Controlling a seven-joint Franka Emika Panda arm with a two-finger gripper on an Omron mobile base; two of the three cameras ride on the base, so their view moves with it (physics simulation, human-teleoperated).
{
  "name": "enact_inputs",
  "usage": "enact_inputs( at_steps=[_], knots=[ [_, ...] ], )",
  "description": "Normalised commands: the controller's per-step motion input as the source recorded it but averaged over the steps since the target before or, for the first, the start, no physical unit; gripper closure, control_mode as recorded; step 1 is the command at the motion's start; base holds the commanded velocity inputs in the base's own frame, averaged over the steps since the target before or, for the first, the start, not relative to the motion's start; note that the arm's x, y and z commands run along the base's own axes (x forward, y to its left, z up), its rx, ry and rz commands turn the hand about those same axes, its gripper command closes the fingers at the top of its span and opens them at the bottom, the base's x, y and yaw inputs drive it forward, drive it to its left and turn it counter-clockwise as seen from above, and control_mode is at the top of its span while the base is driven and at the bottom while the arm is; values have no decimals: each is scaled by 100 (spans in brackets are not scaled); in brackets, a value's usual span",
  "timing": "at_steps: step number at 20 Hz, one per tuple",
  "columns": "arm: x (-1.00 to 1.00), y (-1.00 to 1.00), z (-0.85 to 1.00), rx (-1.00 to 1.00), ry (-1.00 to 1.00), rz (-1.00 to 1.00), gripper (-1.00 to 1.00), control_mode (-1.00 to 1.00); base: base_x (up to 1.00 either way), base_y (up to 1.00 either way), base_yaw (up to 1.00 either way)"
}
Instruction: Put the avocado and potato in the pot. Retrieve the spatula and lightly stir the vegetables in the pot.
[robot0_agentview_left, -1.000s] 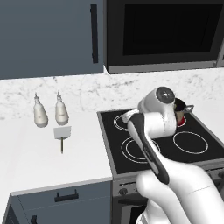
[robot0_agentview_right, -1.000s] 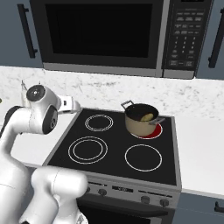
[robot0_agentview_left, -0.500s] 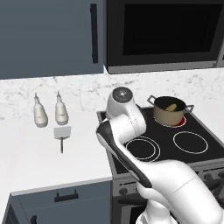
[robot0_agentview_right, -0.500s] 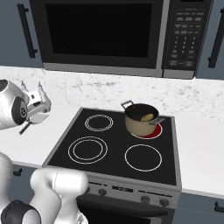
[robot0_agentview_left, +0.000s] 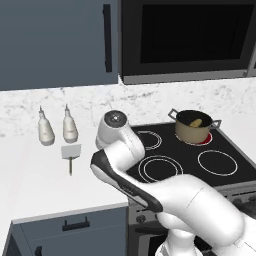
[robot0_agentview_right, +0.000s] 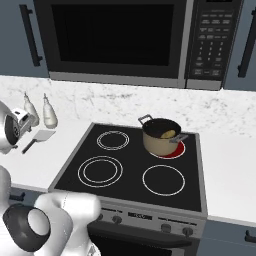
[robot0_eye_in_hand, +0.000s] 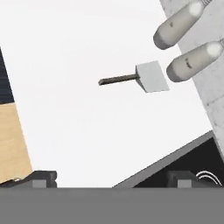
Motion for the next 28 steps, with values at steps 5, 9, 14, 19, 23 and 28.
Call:
enact_inputs(
  at_steps=[5, 9, 14, 19, 23, 28],
  knots=[
    [0, 70, -24, -39, 1, 52, -100, -100, 0, 0, 0],
    [-1, 64, -4, -51, 0, 32, -100, -100, 0, 0, 0],
    [0, 30, 0, -51, -4, 26, -100, -100, 0, 0, 0],
    [0, 14, -1, -49, -11, 25, -100, -100, 0, 0, 0],
    [0, 0, -14, -44, -8, 21, -100, -100, 0, 0, 0],
    [0, -23, -39, -18, -7, 17, -100, -100, 0, 0, 0]
  ],
)
